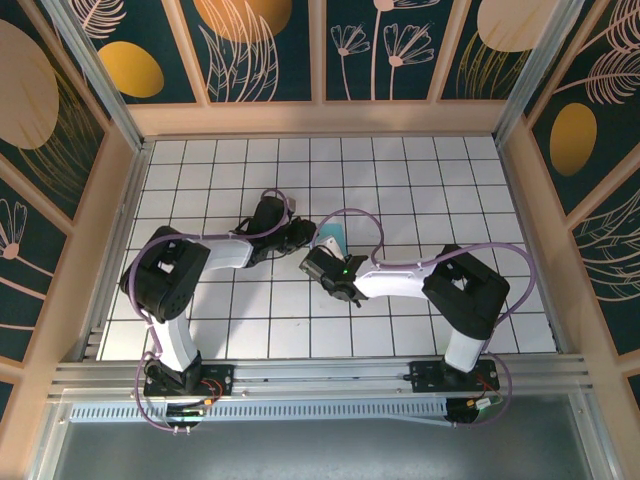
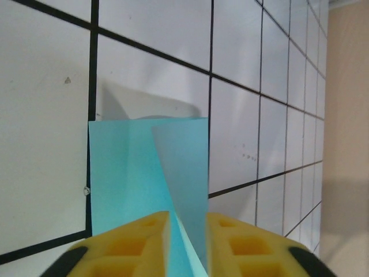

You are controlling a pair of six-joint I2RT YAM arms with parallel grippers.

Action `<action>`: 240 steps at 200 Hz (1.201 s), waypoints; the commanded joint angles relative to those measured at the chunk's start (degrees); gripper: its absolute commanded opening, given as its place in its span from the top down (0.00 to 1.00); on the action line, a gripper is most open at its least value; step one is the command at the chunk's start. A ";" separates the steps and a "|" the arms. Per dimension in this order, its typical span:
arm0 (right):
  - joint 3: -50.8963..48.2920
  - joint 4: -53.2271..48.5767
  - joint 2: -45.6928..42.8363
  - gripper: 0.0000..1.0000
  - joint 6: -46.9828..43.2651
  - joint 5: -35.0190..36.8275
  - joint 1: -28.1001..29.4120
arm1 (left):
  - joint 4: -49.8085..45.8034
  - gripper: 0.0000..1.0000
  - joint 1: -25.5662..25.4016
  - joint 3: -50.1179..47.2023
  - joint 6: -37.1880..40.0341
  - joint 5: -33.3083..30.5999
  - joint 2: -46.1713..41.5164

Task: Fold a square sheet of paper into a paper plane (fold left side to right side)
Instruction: Fourth fold the wing at the center of the table.

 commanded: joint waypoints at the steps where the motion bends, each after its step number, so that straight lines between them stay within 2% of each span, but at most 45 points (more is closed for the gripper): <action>1: -0.12 0.63 1.24 0.92 0.33 2.24 0.37 | -0.67 0.71 0.43 -1.23 0.50 -1.54 -3.60; 18: -0.46 0.93 1.24 0.94 0.04 2.24 0.26 | -0.62 0.64 1.59 -3.02 0.33 -1.93 -5.44; 66: -0.81 1.20 1.22 0.98 -1.13 2.32 -0.40 | -0.71 0.54 6.78 -9.79 0.50 -2.21 -13.73; 115: -1.47 1.58 0.89 0.99 -1.85 0.69 -1.06 | -2.36 0.50 12.83 -16.00 1.70 -1.55 -20.59; 187: -3.29 3.59 -0.42 0.99 -3.26 -2.00 -3.16 | -3.95 0.49 13.80 -18.90 2.60 -2.48 -23.46; 240: -5.10 5.95 -3.05 0.99 -4.27 -11.99 -6.72 | 1.69 0.49 13.66 -22.41 0.03 1.03 -23.00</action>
